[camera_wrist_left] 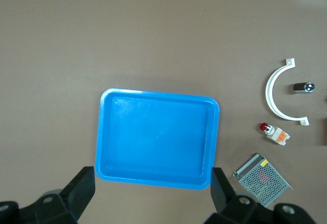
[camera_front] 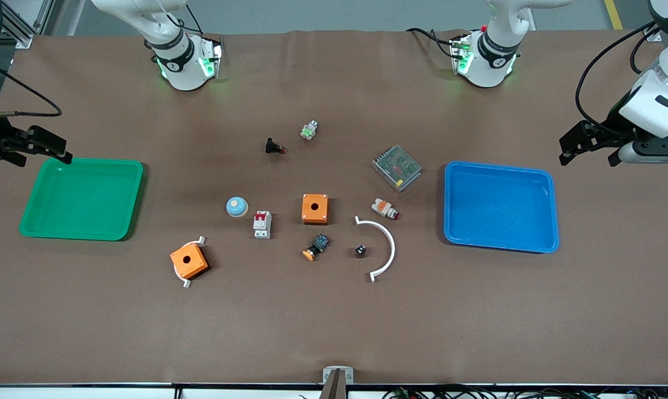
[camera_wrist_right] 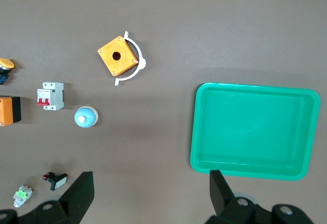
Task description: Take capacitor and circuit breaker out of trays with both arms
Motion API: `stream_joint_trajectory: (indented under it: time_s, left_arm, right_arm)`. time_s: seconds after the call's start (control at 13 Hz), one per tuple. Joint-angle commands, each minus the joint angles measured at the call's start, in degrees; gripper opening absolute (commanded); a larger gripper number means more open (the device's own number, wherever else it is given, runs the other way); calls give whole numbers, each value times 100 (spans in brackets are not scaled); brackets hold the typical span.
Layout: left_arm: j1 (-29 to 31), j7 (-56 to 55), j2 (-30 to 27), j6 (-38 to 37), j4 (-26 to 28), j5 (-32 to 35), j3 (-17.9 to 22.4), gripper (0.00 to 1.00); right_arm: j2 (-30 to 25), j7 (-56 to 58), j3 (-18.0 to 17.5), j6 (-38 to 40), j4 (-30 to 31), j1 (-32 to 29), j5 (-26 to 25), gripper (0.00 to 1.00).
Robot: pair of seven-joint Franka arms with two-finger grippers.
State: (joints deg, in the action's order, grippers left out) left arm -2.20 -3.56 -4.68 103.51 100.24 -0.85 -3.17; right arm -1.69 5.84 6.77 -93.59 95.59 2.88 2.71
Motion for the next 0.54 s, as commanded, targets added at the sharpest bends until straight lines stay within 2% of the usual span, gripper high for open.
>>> stream_joint_trajectory:
  time_s: [0.0, 0.23, 0.46]
  left_arm:
    - [35, 119, 204, -252, -496, 94, -43, 100]
    - [18, 101, 422, -270, -891, 103, -25, 100]
    - [0, 31, 547, -296, -989, 181, -25, 100]
  right_arm:
    - [-481, 119, -36, -283, 627, -42, -16, 100]
    - [-472, 137, -36, -204, 584, -86, -51, 100]
    - [-463, 145, -27, -168, 540, -51, -78, 100]
